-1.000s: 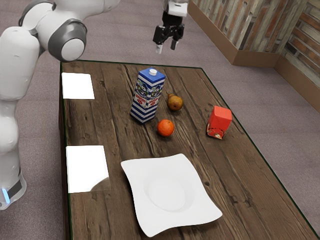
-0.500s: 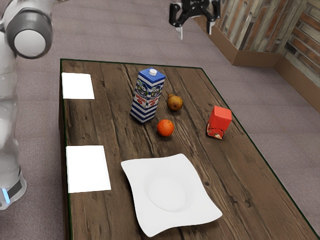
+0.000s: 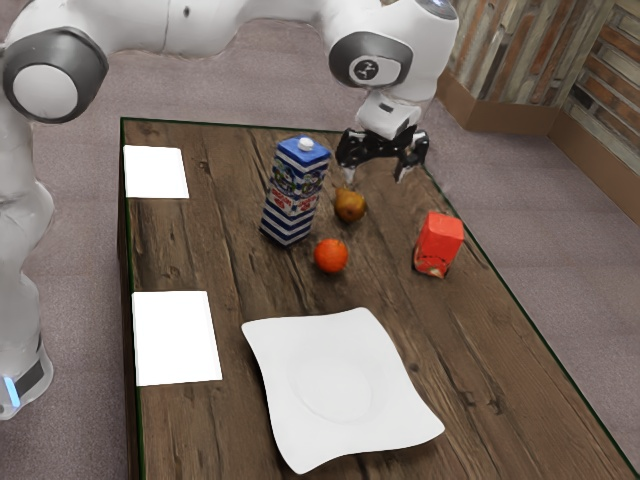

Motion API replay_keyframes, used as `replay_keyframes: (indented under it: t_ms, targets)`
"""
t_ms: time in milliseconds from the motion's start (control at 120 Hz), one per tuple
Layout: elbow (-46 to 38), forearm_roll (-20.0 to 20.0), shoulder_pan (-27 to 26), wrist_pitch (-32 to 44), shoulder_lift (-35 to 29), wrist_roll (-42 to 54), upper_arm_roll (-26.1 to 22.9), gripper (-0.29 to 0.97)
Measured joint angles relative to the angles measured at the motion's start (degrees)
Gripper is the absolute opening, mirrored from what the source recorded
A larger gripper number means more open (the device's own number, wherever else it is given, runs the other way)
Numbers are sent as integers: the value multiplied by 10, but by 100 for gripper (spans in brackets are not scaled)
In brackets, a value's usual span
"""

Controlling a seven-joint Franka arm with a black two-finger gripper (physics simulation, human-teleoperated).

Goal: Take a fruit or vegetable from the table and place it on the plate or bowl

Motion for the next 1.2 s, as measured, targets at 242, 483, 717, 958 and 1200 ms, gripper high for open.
replay_keyframes:
  t_ms: [242, 483, 717, 958, 1200]
  targets:
    - [-3, -49, -72, 31, 2, 0, 3, 68]
    - [-24, -51, -57, 49, 26, 12, 3, 68]
    - [-40, -53, -17, 57, 46, 22, 1, 68]
    - [-48, -54, -1, 59, 78, 29, 1, 68]
    - [-88, -54, 3, 55, 82, 34, 3, 68]
